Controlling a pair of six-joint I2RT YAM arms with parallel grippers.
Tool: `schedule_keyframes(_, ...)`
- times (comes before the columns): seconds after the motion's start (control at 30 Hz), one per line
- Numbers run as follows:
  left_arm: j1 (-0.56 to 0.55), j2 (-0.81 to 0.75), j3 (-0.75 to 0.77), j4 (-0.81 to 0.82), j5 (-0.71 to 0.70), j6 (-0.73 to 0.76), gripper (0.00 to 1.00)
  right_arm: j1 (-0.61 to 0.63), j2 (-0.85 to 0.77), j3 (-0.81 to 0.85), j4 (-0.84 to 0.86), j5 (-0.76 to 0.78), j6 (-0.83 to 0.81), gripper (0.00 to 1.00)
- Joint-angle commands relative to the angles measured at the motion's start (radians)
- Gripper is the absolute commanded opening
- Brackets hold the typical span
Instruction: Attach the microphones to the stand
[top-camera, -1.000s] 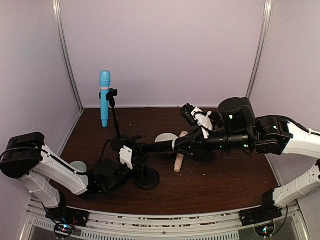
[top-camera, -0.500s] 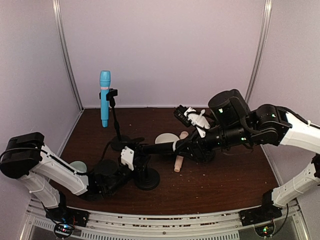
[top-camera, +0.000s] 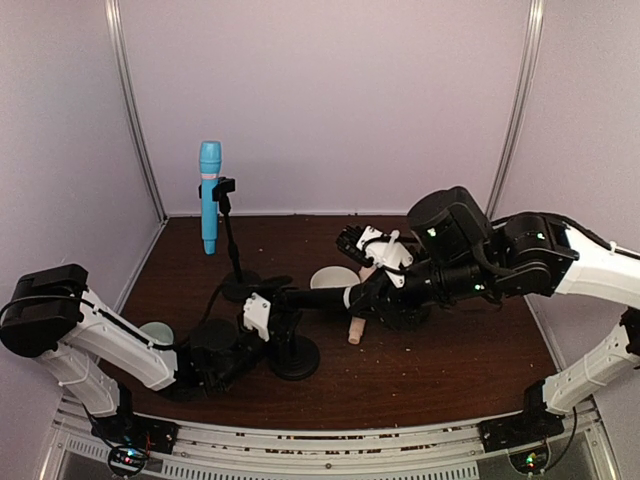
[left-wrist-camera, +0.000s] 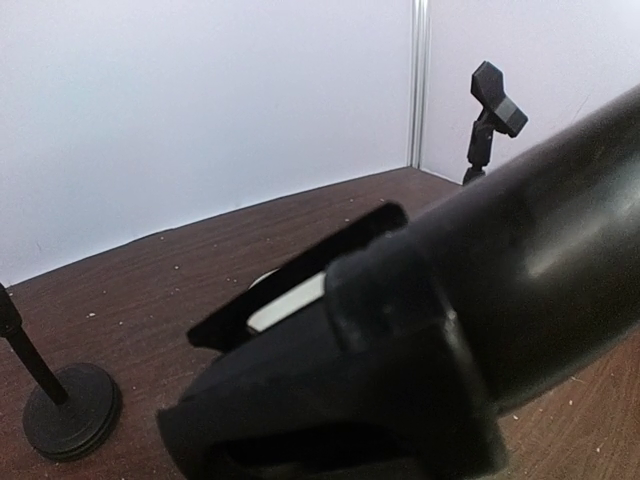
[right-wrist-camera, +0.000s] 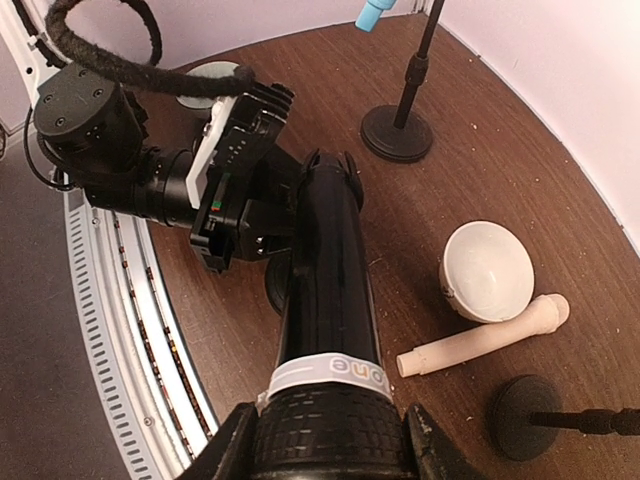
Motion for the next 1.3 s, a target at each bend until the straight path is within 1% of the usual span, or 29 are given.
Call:
schedule_keyframes(0.0, -0.058, -0.019, 0.065, 0.048, 0.146, 0.061, 0.00, 0.012, 0.104, -0.058, 0.068, -0.047, 0.044, 0.00)
schedule_keyframes(0.13, -0.058, -0.015, 0.068, 0.050, 0.149, 0.062, 0.00, 0.002, 0.161, -0.012, 0.056, -0.103, 0.174, 0.00)
schedule_keyframes(0.2, -0.059, -0.014, 0.068, 0.051, 0.153, 0.064, 0.00, -0.001, 0.163, -0.023, 0.098, -0.162, 0.228, 0.00)
schedule_keyframes(0.27, -0.061, -0.012, 0.067, 0.052, 0.151, 0.068, 0.00, -0.006, 0.163, -0.041, 0.144, -0.186, 0.271, 0.00)
schedule_keyframes(0.37, -0.063, -0.015, 0.064, 0.056, 0.150, 0.068, 0.00, -0.024, 0.187, -0.037, 0.162, -0.220, 0.315, 0.00)
schedule_keyframes(0.47, -0.069, -0.017, 0.063, 0.055, 0.151, 0.077, 0.00, -0.039, 0.211, -0.023, 0.162, -0.227, 0.323, 0.00)
schedule_keyframes(0.67, -0.072, -0.033, 0.054, 0.039, 0.144, 0.080, 0.00, -0.042, 0.224, 0.063, 0.060, -0.209, 0.256, 0.00)
schedule_keyframes(0.73, -0.072, -0.033, 0.052, 0.035, 0.141, 0.085, 0.00, -0.045, 0.235, 0.117, -0.006, -0.191, 0.223, 0.00)
schedule_keyframes(0.83, -0.072, -0.033, 0.054, 0.036, 0.142, 0.087, 0.00, -0.056, 0.273, 0.205, -0.094, -0.186, 0.179, 0.00)
schedule_keyframes(1.03, -0.076, -0.035, 0.059, 0.043, 0.153, 0.077, 0.00, -0.063, 0.381, 0.336, -0.218, -0.167, 0.089, 0.00)
schedule_keyframes(1.27, -0.090, -0.036, 0.070, 0.017, 0.161, 0.081, 0.00, -0.063, 0.436, 0.381, -0.229, -0.101, 0.018, 0.00)
